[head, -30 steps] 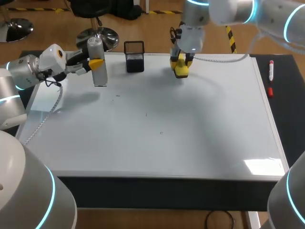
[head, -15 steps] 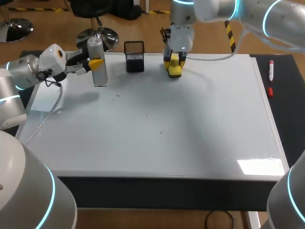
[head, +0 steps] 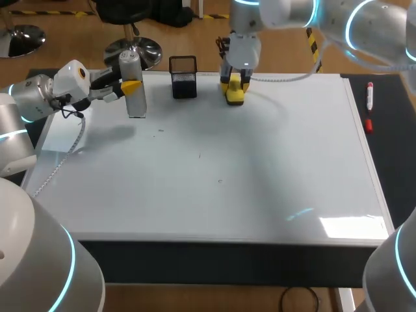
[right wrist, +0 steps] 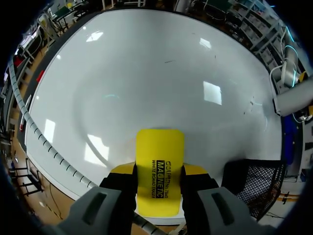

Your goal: Pick up the inspection probe, press it on each red-marked spot on the whiteboard one by one, put down the probe, pick up the eraser, and wipe off all the red marks.

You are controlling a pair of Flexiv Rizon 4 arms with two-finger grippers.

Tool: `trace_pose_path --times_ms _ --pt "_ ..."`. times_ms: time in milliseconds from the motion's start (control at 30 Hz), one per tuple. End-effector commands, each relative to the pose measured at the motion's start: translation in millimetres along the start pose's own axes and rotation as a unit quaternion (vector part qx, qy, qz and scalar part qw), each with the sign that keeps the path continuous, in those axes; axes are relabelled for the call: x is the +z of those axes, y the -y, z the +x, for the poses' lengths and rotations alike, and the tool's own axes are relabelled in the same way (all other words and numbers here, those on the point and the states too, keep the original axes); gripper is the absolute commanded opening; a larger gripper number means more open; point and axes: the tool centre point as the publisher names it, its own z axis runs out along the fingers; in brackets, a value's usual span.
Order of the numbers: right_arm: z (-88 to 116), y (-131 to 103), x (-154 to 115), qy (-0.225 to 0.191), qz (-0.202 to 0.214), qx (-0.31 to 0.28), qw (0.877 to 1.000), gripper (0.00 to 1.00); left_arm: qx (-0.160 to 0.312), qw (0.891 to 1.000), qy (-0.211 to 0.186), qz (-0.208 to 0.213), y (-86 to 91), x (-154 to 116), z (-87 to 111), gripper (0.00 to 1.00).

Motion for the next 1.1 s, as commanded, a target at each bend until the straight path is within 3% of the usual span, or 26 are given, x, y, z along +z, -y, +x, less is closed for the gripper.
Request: trace_pose_path --times_ms 33,133,167,200,233,600,933,1033,1100 --pt "-1.7 9.0 2.9 -0.009 -0.022 0.002 1.000 0.00 0.001 1.000 0.001 0.000 0.8 0.8 0.3 0.00" --pt "-3.9 7.0 -2.1 -0.016 -0.018 0.005 1.000 0.00 0.001 1.000 0.001 0.000 0.8 0.8 0.3 0.00" --pt "-4.3 6.1 -3.7 -0.018 -0.018 0.006 1.000 0.29 0.001 1.000 0.001 0.000 0.8 0.8 0.3 0.00" --pt "-4.3 5.1 -5.5 -0.017 -0.015 0.007 1.000 0.85 0.001 1.000 0.001 0.000 0.8 0.8 0.3 0.00" --pt "-4.2 4.3 -7.0 -0.018 -0.012 0.009 1.000 1.00 0.001 1.000 0.001 0.000 0.8 0.8 0.3 0.00" --pt "-3.6 -8.3 -22.9 0.017 0.020 0.009 1.000 1.00 0.001 1.000 0.001 0.000 0.8 0.8 0.3 0.00" --pt "5.2 -34.3 -62.5 0.071 0.095 0.019 0.993 1.00 0.001 1.000 0.001 0.000 0.8 0.8 0.3 0.00" --pt "9.8 -39.0 -74.3 0.103 0.109 0.034 0.988 1.00 0.001 1.000 0.001 0.000 0.8 0.8 0.3 0.00" --pt "12.7 -40.6 -80.7 0.104 0.110 0.061 0.987 1.00 0.001 1.000 0.001 0.000 0.8 0.8 0.3 0.00"
